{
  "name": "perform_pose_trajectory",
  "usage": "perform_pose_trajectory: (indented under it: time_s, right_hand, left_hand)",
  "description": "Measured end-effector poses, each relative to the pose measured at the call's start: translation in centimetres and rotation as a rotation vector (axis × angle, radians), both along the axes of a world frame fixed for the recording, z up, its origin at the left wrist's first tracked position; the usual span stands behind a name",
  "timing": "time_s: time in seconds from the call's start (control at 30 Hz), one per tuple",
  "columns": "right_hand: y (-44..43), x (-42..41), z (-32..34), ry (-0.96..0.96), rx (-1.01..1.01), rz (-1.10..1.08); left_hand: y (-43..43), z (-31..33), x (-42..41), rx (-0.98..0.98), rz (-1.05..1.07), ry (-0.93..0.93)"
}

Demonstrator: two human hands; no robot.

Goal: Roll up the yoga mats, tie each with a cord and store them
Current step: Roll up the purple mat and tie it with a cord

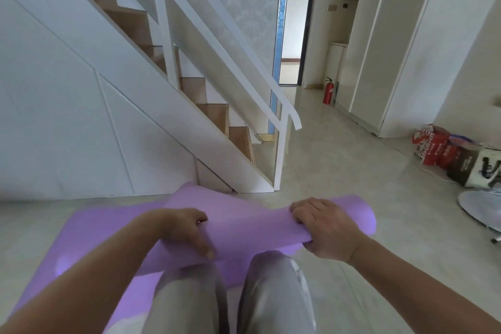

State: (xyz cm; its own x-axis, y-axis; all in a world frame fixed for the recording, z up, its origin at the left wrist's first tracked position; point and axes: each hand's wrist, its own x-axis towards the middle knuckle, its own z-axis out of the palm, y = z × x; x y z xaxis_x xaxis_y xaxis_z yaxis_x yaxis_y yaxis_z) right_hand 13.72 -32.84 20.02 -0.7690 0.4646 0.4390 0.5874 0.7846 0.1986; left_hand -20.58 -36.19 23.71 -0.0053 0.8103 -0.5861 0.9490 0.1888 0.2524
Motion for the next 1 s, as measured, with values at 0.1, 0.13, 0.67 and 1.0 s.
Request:
perform_pose_trajectory:
  time_s: [0.1,0.13,0.67,1.0]
  right_hand:
    - [-2.1,0.1,-0.1,-0.114,-0.334,-0.171]
    - [-2.5,-0.3,0.1,-0.102,-0.456,-0.225]
    - [-4.0,-6.8,-4.1,-0.355,-0.343,-0.310]
    - [-9.1,-7.1,-6.8,0.012,-0.391,-0.473]
  left_hand:
    - [-0.3,-0.5,1.0,0.007,-0.083,0.036]
    - [-0.5,-0.7,1.4,0.090,-0.153,0.111]
    - [-2.0,-4.5,2.3,0.178,-0.335,0.115]
    - [-3.7,-5.0,3.7,0.280,-0.466,0.235]
